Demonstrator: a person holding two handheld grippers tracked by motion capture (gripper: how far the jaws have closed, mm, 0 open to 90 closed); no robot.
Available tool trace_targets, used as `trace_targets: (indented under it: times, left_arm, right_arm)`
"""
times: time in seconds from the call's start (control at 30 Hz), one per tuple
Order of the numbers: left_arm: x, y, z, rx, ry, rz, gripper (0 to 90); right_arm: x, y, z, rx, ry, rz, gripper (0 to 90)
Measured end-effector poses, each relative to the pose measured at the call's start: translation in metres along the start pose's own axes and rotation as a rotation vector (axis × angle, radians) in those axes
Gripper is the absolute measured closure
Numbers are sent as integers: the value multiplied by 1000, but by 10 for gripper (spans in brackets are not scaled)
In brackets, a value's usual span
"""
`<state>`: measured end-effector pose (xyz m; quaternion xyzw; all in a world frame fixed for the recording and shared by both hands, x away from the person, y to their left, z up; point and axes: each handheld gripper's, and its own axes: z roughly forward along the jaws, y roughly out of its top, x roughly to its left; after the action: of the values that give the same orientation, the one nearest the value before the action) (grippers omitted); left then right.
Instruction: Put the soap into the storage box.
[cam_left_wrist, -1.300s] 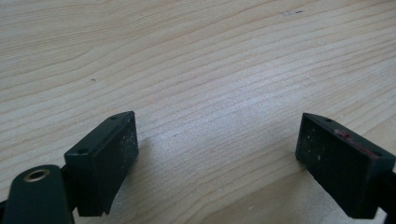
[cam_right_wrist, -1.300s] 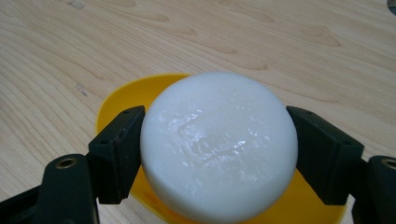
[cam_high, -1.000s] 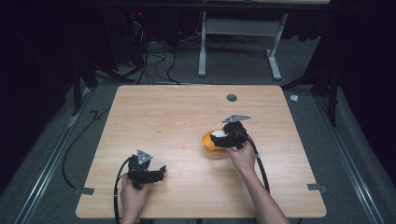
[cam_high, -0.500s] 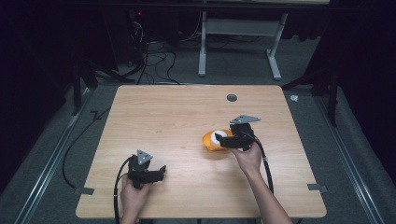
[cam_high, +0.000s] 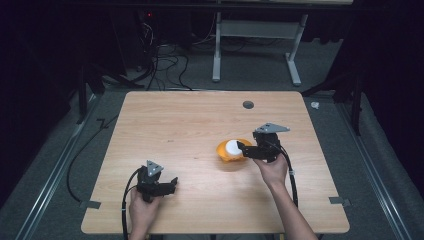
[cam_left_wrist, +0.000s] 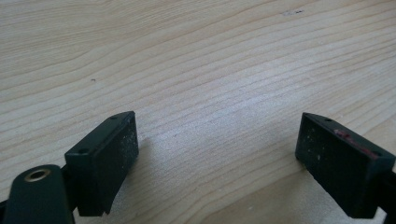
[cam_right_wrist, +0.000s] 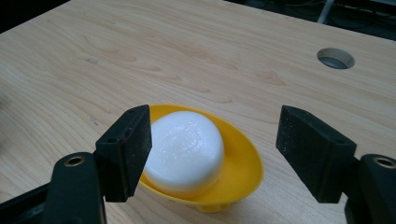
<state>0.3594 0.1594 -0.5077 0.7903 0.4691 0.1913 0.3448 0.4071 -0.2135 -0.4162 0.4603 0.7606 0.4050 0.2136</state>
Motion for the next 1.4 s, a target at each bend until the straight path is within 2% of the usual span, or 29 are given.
trace_targets:
  times: [0.53,1.4]
  left_arm:
    - [0,0,0,0,0,0,135]
    - [0,0,0,0,0,0,135]
  right_arm:
    - [-3,-1,-11,-22,-17,-5,277]
    - [-15,-5,-34,-55,-48,4,280]
